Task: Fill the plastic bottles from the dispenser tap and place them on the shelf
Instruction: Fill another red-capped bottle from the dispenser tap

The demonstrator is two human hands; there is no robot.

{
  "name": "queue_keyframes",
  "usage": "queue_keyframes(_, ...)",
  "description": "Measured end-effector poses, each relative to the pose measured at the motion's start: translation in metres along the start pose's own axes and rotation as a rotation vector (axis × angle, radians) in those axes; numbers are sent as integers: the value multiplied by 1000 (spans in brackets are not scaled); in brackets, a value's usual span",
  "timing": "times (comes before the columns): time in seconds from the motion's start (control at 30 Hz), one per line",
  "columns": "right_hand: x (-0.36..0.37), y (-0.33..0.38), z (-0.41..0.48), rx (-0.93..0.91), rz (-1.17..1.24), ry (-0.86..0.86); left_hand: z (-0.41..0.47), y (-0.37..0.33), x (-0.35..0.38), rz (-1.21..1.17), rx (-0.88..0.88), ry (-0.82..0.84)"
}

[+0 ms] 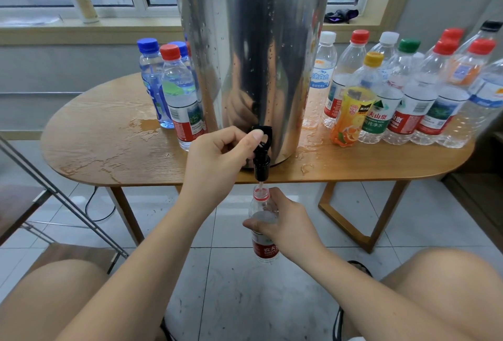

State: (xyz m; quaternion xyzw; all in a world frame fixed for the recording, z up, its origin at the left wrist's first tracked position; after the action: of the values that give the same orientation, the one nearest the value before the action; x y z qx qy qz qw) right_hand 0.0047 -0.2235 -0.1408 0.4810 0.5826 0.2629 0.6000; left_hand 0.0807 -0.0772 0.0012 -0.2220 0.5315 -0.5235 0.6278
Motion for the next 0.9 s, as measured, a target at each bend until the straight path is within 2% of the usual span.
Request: queue_keyframes(0.9,1,2,0,0,0,11,1,-1,-2,16,7,-3)
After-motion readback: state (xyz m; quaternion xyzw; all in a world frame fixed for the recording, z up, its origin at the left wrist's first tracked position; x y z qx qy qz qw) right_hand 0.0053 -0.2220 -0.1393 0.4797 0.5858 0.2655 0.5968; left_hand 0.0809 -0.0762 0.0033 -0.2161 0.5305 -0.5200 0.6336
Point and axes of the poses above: each hand's wrist, its own z-axis towards the middle knuckle, its own x-axis out of the palm, y = z × x, the point moved 7 cm from there along z, towards the middle knuckle, and after that the axes turned 10 degrees about z, right-handed, at the moved point
